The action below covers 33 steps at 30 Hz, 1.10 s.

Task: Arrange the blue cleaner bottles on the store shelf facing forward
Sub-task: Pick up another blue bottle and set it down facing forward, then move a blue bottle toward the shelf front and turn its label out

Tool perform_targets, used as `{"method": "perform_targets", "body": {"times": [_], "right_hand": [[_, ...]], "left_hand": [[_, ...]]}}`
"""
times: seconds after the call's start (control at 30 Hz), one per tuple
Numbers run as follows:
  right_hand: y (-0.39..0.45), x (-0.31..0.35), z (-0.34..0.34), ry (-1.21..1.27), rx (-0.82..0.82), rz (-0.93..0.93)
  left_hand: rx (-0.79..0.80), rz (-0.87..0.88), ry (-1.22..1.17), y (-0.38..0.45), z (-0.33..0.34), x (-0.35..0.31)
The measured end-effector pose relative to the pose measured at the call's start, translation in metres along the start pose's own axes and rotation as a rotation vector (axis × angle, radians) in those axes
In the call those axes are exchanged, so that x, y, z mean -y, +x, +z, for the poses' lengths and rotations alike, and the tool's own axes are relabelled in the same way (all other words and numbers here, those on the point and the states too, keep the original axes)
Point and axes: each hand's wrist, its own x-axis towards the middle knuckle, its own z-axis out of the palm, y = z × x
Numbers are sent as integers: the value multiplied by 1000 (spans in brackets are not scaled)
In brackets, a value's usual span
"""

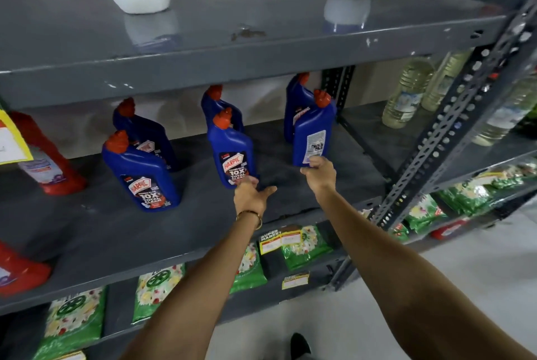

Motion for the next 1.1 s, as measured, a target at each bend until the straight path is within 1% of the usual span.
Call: {"method": "perform_targets", "body": {"times": [0.07,0.2,0.27,0.37,0.5,0.63,0.77,0.87,0.93,1.0,1.1], "right_hand": [[9,-3,-18,-13,-47,-5],[34,1,-41,17,-31,19],[48,4,-51,25,15,8],[69,10,-63,63,173,-49],[93,12,-63,-15,335,-171],[106,6,-62,35,401,-214],[112,0,-64,88,409,-248],[115,1,-66,121,476,-270],[114,7,-69,175,518,-276],[113,14,-70,211,575,-268],[111,22,-65,133,640,-298]], "left_hand": [[36,39,33,1,13,-14],[40,76,35,12,31,-39],[31,74,20,20,41,-52],[17,67,-12,33,58,-74],[75,69,3,50,73,-91],[147,57,-58,56,83,-94],[126,59,-121,54,88,-96],[133,113,-115,53,84,-95],[106,143,-202,48,85,-93],[34,162,-247,43,89,-92],[-91,184,-170,36,98,-97]]}}
